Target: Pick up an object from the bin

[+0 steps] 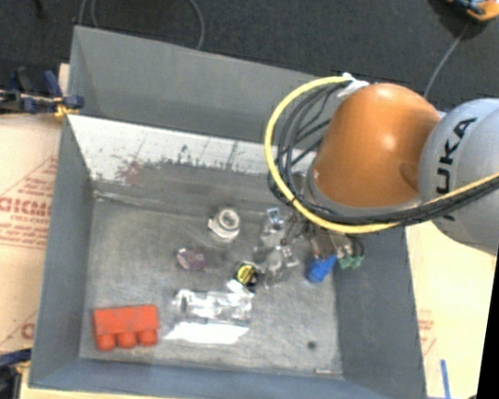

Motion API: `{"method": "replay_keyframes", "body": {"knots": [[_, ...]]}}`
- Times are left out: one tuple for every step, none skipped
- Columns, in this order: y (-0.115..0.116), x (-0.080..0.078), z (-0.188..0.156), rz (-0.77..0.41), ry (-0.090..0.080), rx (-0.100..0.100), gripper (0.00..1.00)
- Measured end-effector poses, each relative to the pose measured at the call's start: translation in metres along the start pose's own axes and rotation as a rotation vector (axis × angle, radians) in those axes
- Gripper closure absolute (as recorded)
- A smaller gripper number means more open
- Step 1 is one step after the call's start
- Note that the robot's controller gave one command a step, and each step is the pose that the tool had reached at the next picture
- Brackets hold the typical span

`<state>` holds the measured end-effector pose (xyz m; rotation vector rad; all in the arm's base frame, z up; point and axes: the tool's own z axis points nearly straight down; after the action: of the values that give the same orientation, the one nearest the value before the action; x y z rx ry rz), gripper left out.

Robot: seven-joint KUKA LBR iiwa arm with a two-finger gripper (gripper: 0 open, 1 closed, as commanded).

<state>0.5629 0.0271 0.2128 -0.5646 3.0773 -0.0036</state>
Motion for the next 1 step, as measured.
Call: {"method": "replay_keyframes", "body": {"knots": [[0.0096, -0.005, 0.0605, 0.125, 0.012, -0.005, 1.0]]}}
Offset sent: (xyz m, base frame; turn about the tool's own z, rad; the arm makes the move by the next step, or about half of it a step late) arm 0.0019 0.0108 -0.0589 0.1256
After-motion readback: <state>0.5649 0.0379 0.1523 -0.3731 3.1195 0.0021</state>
